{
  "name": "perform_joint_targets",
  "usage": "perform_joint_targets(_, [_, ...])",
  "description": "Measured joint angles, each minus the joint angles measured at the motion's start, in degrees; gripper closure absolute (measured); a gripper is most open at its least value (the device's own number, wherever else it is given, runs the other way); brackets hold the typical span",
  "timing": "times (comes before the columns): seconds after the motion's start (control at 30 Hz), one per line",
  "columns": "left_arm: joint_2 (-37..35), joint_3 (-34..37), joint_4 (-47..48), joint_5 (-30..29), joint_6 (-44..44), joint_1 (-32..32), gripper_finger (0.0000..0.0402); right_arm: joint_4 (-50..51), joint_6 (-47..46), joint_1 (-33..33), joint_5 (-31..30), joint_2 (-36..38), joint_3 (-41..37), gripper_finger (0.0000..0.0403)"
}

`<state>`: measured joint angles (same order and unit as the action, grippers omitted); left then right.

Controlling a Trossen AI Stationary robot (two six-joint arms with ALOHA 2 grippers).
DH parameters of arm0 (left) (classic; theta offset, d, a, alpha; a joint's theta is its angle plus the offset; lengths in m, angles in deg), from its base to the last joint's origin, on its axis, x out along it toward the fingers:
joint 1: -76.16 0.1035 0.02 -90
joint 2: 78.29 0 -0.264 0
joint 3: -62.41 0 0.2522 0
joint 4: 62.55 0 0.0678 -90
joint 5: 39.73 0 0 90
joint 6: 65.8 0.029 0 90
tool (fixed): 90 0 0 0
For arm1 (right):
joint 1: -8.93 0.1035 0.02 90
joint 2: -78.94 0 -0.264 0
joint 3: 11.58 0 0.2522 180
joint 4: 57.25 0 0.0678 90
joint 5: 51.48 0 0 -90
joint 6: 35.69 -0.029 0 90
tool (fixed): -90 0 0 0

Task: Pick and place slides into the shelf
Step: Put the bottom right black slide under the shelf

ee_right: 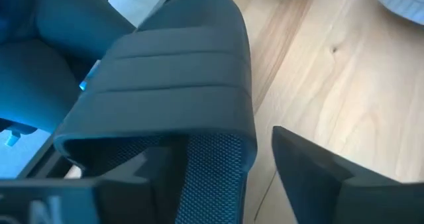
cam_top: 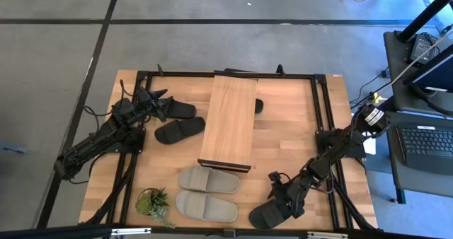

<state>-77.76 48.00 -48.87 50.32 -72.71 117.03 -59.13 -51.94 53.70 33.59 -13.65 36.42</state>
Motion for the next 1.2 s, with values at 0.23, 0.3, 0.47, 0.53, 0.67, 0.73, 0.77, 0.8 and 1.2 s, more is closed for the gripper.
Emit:
perform_joint_targets(0.23, [-0.02, 0.00, 0.00, -0.01, 0.01, -0.02, 0.0194, -0.28, 0.02, -0.02, -0.06, 0.42, 0.02, 0.0315])
perform_joint_targets(0.3, [0.01, 0.00, 0.02, -0.02, 0.01, 0.00, 0.0194, -0.26, -0.18, -0.04, -0.11, 0.42, 0.02, 0.0352])
perform_joint_targets(0.47, [0.00, 0.00, 0.02, 0.01, 0.00, -0.02, 0.0194, -0.22, -0.97, -0.04, 0.19, 0.44, 0.02, 0.0388])
perform_joint_targets(0.53, [0.01, 0.00, 0.00, 0.00, 0.00, 0.00, 0.0194, -0.22, -1.86, -0.33, 0.43, 0.44, 0.02, 0.0388])
perform_joint_targets(0.67, [0.01, 0.00, 0.02, -0.01, 0.00, -0.02, 0.0194, -0.06, -3.10, -0.81, 2.89, 0.75, 0.02, 0.0393])
perform_joint_targets(0.73, [-0.02, 0.00, 0.01, 0.01, 0.00, -0.01, 0.0194, 0.25, -3.27, -1.00, 3.07, 1.55, 0.02, 0.0393])
perform_joint_targets(0.77, [0.00, 0.00, 0.00, 0.00, 0.00, -0.02, 0.0194, 0.81, -3.48, -1.11, 3.17, 2.30, 0.02, 0.0393])
perform_joint_targets(0.8, [0.01, 0.00, 0.00, -0.02, 0.00, 0.00, 0.0194, 1.72, -3.86, -1.14, 3.26, 3.20, 0.02, 0.0393])
perform_joint_targets(1.2, [0.01, 0.00, 0.00, -0.01, 0.00, -0.02, 0.0194, 22.58, -7.72, -7.80, -1.33, 20.30, 0.02, 0.0393])
